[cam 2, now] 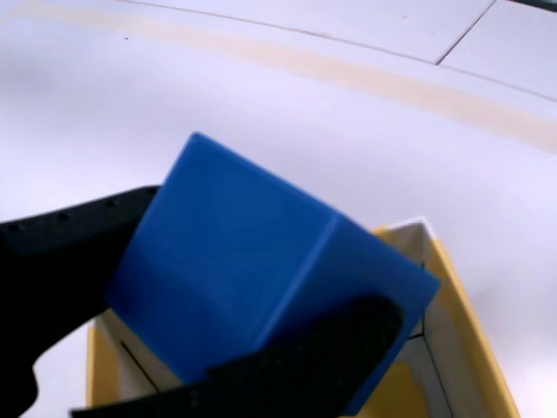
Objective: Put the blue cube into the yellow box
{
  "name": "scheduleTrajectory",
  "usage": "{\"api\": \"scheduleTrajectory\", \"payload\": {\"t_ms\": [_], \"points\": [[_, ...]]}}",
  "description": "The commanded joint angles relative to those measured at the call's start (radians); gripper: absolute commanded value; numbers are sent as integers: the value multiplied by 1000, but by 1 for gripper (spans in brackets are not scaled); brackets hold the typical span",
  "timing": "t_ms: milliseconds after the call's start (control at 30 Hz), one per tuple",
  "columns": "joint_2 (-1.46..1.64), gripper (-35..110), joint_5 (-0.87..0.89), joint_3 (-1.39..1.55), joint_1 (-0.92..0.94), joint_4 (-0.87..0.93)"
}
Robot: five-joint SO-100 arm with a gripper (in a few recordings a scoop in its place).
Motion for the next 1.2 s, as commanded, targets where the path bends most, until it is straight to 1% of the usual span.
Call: {"api": "scheduleTrajectory", "payload": {"t_ms": [0, 133, 333, 600, 767, 900, 1100, 1167], "points": [[40, 21, 2, 3, 26, -34], [37, 30, 3, 17, 31, -31], [43, 35, -8, 35, 38, -41], [152, 34, -60, 11, 43, -92], [279, 23, -61, -40, 35, -32], [413, 17, -48, -35, 25, 103], [653, 10, 3, 18, -26, 454], [739, 10, 15, 77, -57, 531]]}}
